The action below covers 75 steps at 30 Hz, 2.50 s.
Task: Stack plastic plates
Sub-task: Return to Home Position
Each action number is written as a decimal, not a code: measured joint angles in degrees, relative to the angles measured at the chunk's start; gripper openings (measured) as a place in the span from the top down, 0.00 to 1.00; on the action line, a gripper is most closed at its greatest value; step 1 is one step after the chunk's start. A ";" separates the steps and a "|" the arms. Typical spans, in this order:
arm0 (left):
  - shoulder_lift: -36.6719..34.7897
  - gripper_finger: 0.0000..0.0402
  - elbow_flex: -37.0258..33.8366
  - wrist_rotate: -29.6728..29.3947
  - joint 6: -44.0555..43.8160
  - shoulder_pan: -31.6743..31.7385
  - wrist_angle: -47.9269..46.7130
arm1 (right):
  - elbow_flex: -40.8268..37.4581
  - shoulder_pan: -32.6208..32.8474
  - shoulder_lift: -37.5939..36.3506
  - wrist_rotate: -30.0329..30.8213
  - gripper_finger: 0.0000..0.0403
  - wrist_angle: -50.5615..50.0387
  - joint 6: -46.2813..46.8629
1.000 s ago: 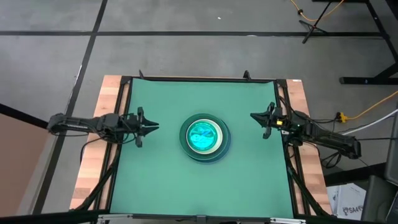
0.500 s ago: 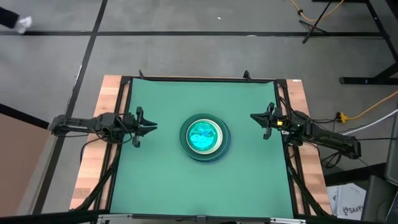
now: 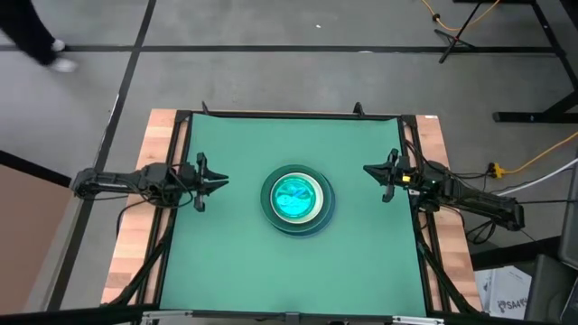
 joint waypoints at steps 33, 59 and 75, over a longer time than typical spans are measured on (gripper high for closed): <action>0.02 0.85 0.00 0.11 0.02 -0.02 0.00 | -0.07 5.61 3.92 1.35 1.00 0.12 -0.10; 0.02 0.85 0.00 0.09 0.02 -0.02 0.02 | -0.07 7.87 5.60 0.26 1.00 -0.04 -0.04; 0.02 0.85 0.00 0.09 0.03 -0.02 0.02 | -0.07 7.87 5.60 0.26 1.00 -0.05 -0.04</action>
